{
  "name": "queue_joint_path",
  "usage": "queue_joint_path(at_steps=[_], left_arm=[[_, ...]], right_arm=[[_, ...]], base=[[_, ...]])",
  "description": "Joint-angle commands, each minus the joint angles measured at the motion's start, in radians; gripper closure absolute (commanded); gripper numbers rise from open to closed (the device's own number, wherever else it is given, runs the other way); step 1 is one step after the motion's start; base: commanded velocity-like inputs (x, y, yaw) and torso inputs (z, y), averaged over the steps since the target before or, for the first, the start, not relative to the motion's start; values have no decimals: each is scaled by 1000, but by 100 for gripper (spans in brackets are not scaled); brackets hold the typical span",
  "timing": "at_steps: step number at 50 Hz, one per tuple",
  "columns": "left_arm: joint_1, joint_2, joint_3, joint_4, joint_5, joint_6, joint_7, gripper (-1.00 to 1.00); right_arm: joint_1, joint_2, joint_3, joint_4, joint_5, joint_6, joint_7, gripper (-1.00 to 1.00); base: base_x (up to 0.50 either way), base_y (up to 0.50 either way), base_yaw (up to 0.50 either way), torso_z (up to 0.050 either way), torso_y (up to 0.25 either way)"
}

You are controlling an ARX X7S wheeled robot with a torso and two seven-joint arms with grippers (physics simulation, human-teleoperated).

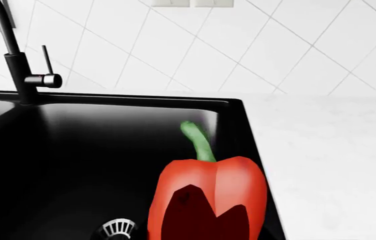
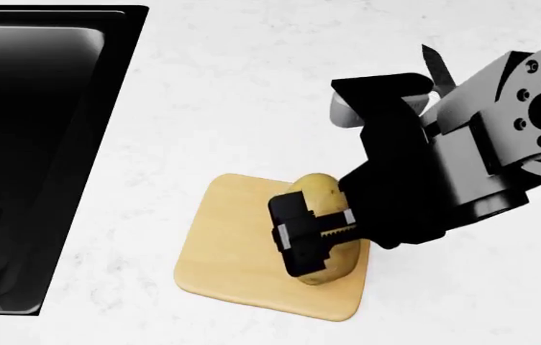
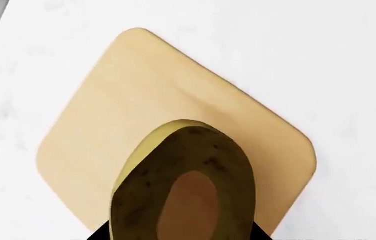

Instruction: Pick the vegetables from the sink and place them on the cutting board.

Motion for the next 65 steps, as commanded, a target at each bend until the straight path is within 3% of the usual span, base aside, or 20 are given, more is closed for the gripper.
queue_joint_path(at_steps=[1,20,26,29,31,34,35,37,39,41,46,47,53,55,58,65], left_arm=[[-3,19,-7,-4,-8,48,22,100],[-20,19,-15,9,-21,28,26,100],[-56,53,-12,14,-23,-14,21,100],[-90,72,-11,18,-28,-51,25,100],[-123,92,-9,20,-35,-85,27,100],[-171,136,1,10,-35,-136,32,100],[-199,144,0,18,-50,-162,34,100],[-230,172,6,21,-57,-193,28,100],[-256,193,10,24,-63,-218,24,100],[-272,210,16,38,-72,-236,19,100],[-296,273,24,29,-120,-253,7,100],[-311,282,22,41,-124,-261,1,100],[-449,405,62,30,-150,-375,-2,100],[-472,435,73,14,-160,-397,-1,100],[-493,502,116,-54,-220,-453,-29,100],[-497,620,173,-48,-196,-481,-58,100]], right_arm=[[-2,2,4,3,25,-8,44,-100],[166,40,94,-13,199,-7,196,-100],[173,131,194,-163,307,-133,358,-100],[75,221,279,-412,348,-276,486,-100],[-4,275,316,-606,263,-352,533,-100],[-219,359,393,-898,164,-537,630,-100],[-369,396,430,-1036,115,-650,672,-100],[-531,437,457,-1156,16,-757,706,-100],[-591,472,440,-1246,-63,-755,773,-100],[-683,537,505,-1376,-76,-859,862,-100],[-656,613,507,-1541,-32,-813,1091,-100],[-729,619,550,-1568,-67,-907,1075,-100],[-864,656,631,-1591,-163,-1058,1025,-100],[-824,671,619,-1588,-142,-1011,1046,-100],[-908,684,660,-1604,-160,-1108,1010,-100],[-923,747,691,-1634,-138,-1132,1034,-100]], base=[[0,0,0,0,0],[0,0,0,0,0],[0,0,0,0,0],[0,0,0,0,0],[0,0,0,0,0],[0,0,0,0,0],[0,0,0,0,0],[0,0,0,0,0],[0,0,0,0,0],[0,0,0,0,0],[0,0,0,0,0],[0,0,0,0,0],[0,0,0,0,0],[0,0,0,0,0],[0,0,0,0,0],[0,0,0,0,0]])
